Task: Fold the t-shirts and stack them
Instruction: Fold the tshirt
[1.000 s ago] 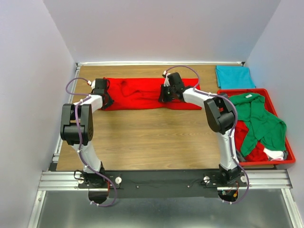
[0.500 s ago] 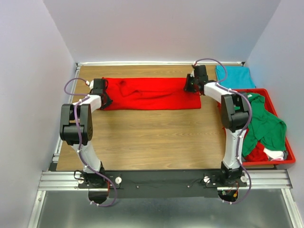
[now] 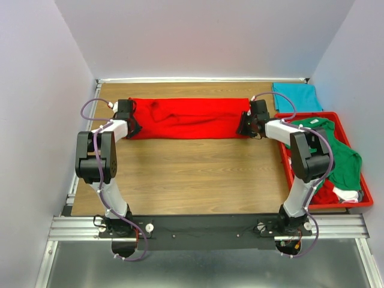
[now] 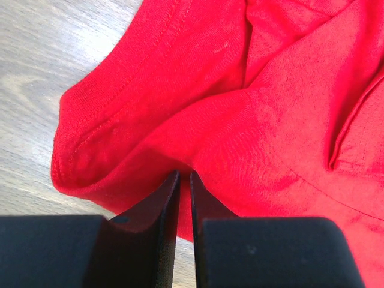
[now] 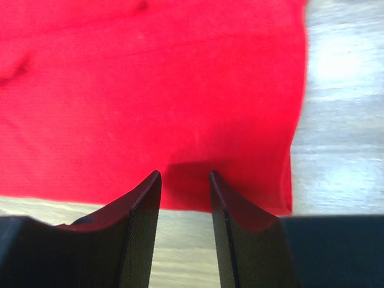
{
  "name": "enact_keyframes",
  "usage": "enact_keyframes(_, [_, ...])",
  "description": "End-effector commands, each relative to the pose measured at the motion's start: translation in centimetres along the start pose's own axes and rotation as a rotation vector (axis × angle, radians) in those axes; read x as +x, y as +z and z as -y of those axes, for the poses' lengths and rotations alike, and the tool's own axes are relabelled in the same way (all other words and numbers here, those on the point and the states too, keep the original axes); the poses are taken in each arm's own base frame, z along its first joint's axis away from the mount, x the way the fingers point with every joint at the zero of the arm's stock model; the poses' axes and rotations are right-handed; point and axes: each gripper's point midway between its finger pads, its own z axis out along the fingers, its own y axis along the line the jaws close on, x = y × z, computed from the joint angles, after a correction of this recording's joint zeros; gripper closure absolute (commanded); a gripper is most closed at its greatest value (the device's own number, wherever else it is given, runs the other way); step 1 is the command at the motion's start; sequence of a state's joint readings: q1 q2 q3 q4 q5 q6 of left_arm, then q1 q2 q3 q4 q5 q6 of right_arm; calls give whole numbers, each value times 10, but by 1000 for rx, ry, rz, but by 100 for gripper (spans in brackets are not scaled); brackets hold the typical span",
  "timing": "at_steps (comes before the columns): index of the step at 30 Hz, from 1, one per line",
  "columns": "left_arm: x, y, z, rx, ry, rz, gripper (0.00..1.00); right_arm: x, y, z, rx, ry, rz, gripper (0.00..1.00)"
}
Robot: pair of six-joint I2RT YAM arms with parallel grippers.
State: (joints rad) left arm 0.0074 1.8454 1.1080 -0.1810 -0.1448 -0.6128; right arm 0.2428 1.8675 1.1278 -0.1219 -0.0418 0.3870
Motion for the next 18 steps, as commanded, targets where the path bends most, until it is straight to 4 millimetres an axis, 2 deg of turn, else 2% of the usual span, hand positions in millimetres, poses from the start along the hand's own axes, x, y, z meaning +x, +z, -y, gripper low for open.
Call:
enact_keyframes(1, [21, -5, -31, -95, 22, -62, 80, 23, -8, 33, 86, 101, -39, 53])
enact_keyframes(7, [39, -16, -43, -101, 28, -92, 79, 57, -23, 58, 129, 191, -110, 53])
enact_keyframes(11, [53, -31, -57, -115, 23, -110, 79, 79, -45, 69, 164, 220, -145, 53])
enact_keyframes(12, [49, -40, -58, -103, 15, -89, 79, 91, -52, 73, 180, 220, -175, 52])
enact_keyframes(13, [59, -44, -68, -112, 21, -105, 78, 85, -63, 69, 165, 208, -147, 52])
enact_keyframes(14, [59, -50, -69, -101, 19, -99, 75, 90, -70, 69, 160, 191, -160, 51])
enact_keyframes(15, [58, -56, -70, -92, 16, -89, 70, 86, -76, 67, 149, 181, -145, 50])
enact_keyframes(16, [52, -69, -67, -62, 11, -50, 66, 78, -83, 63, 130, 157, -119, 48])
enact_keyframes(17, [47, -76, -63, -37, 13, -29, 54, 65, -93, 55, 102, 139, -73, 47])
enact_keyframes(18, [35, -91, -54, 13, 5, 18, 50, 50, -99, 40, 58, 94, -38, 44])
